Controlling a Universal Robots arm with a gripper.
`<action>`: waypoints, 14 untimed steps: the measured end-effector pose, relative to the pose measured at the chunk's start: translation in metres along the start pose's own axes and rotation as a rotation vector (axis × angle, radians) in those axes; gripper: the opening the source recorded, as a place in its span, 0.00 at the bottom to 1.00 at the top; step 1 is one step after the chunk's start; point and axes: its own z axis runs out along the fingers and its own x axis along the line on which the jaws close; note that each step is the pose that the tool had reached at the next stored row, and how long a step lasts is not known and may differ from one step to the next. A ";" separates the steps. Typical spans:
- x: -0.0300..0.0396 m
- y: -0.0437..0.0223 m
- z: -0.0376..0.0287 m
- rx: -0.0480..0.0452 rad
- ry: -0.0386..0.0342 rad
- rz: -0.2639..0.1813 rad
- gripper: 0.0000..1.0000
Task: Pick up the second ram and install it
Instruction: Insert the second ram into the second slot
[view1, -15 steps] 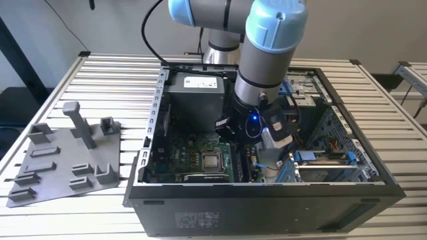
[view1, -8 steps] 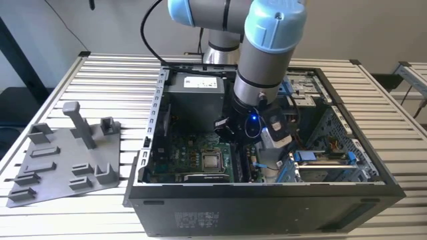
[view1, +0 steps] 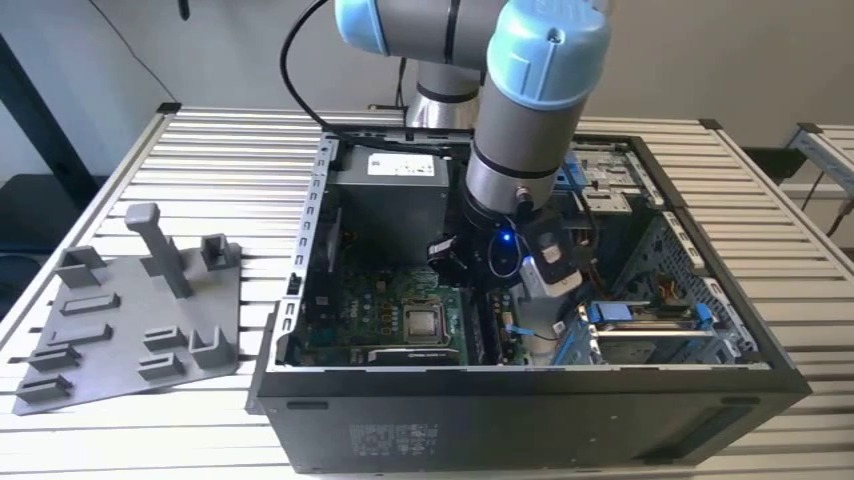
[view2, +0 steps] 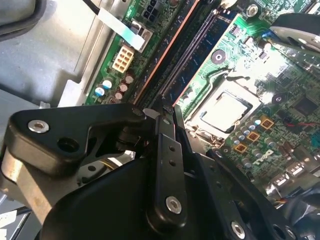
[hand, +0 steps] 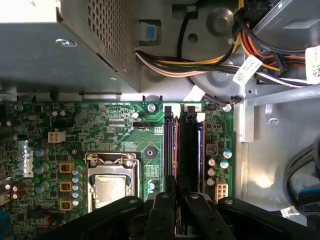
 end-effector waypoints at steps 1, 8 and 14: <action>0.0000 0.0003 0.0000 -0.0001 0.0001 -0.002 0.14; -0.0002 0.0012 0.0000 0.0003 0.0004 -0.006 0.14; -0.0005 0.0023 0.0002 0.0011 0.0004 -0.011 0.14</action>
